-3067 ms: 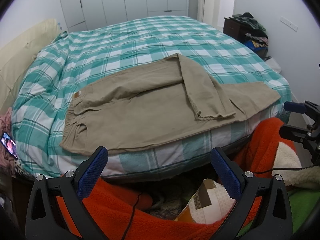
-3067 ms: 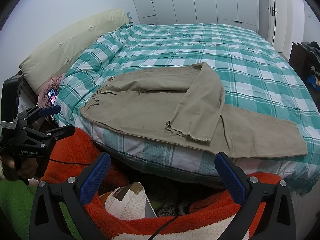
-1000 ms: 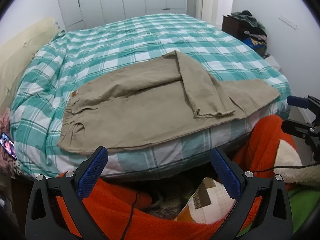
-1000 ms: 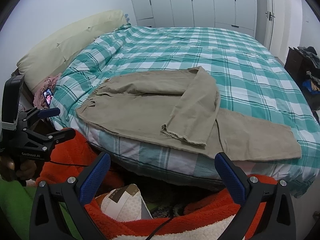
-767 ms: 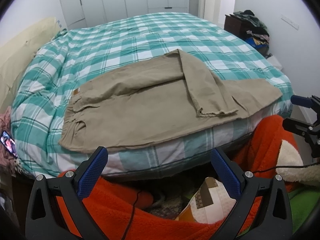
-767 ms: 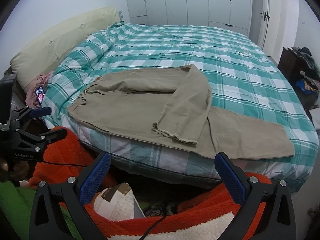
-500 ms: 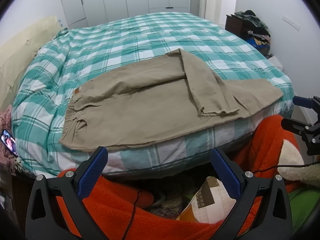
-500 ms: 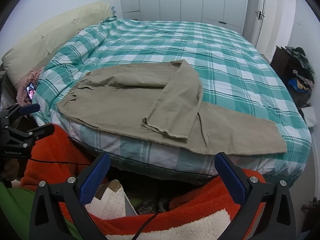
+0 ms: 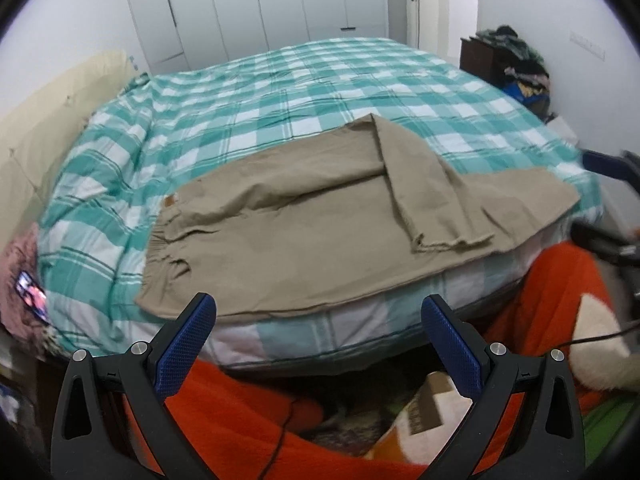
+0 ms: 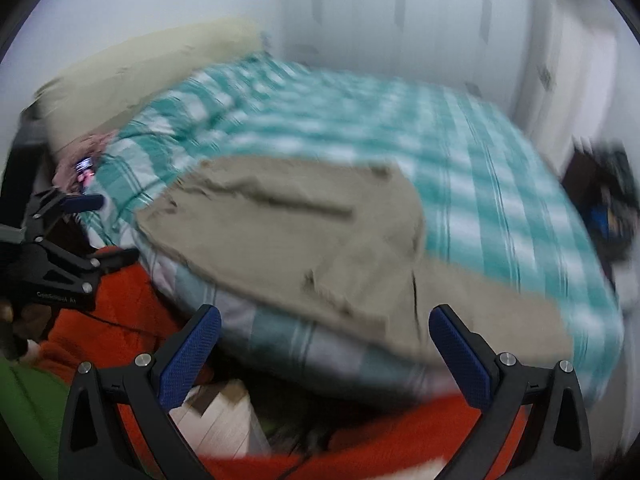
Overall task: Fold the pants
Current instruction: 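Reach the right tool to the hem of the folded-back trouser leg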
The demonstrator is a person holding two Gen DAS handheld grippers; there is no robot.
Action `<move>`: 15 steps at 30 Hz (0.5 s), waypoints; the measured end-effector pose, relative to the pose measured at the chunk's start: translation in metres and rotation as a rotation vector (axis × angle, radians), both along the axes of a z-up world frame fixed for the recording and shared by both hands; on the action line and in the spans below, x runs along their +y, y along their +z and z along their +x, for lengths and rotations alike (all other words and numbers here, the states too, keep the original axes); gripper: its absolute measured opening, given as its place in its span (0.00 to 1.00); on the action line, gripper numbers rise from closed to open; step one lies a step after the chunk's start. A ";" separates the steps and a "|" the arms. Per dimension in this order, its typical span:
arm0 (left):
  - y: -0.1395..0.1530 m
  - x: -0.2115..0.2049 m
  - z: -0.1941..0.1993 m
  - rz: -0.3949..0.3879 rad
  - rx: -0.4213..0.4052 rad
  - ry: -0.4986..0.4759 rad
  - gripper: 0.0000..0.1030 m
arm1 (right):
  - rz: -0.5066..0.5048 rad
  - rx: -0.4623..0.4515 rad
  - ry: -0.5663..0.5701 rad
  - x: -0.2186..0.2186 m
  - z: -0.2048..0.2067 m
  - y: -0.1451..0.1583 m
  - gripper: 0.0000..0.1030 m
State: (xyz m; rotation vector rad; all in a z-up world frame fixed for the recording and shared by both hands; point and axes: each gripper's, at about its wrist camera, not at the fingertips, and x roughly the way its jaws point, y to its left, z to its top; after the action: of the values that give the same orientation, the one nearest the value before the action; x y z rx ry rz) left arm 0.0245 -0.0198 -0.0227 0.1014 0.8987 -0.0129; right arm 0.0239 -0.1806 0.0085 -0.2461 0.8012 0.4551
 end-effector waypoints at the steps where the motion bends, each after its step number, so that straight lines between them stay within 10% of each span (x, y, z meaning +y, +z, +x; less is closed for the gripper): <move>1: 0.000 0.001 -0.001 -0.009 0.002 0.002 0.99 | 0.005 -0.041 0.041 0.005 0.004 -0.001 1.00; 4: -0.001 0.004 -0.007 -0.010 0.000 0.016 0.99 | -0.055 -0.044 0.187 0.025 0.035 -0.046 0.95; 7: -0.005 0.013 -0.014 -0.011 0.007 0.059 0.99 | -0.110 0.120 0.239 0.041 0.078 -0.112 0.66; 15: -0.020 0.042 -0.011 -0.088 0.070 0.157 0.99 | -0.189 0.238 0.080 0.073 0.142 -0.203 0.55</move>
State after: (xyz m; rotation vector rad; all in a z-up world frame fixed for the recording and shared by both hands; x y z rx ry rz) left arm 0.0131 0.0219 -0.0430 -0.0523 0.9730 0.0910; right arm 0.1661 -0.1073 -0.1949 -0.4059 1.0720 0.4904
